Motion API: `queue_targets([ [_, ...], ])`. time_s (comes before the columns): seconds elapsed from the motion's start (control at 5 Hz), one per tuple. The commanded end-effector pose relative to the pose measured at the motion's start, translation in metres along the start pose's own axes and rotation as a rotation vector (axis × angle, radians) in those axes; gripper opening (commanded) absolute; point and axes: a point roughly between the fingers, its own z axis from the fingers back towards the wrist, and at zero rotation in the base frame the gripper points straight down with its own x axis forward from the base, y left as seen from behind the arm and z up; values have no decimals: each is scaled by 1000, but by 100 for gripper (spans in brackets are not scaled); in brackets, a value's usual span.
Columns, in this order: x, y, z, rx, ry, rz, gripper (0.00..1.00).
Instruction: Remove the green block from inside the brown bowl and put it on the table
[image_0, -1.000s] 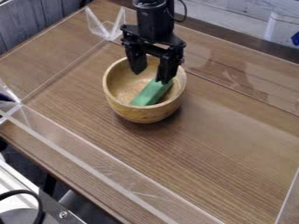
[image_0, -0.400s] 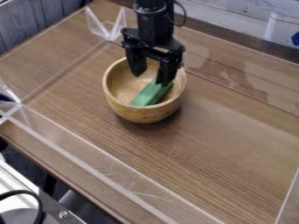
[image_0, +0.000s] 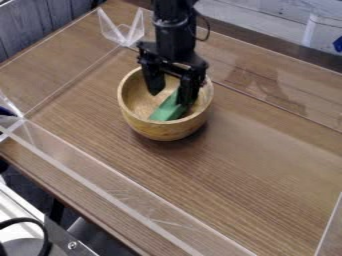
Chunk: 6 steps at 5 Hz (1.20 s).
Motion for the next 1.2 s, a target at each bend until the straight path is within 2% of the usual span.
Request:
queue_targets([
  [0.0, 6, 4, 4, 15, -35, 8, 100],
  [0.4, 7, 5, -7, 19, -19, 13, 100],
  [1.0, 9, 3, -13, 19, -13, 19, 100],
])
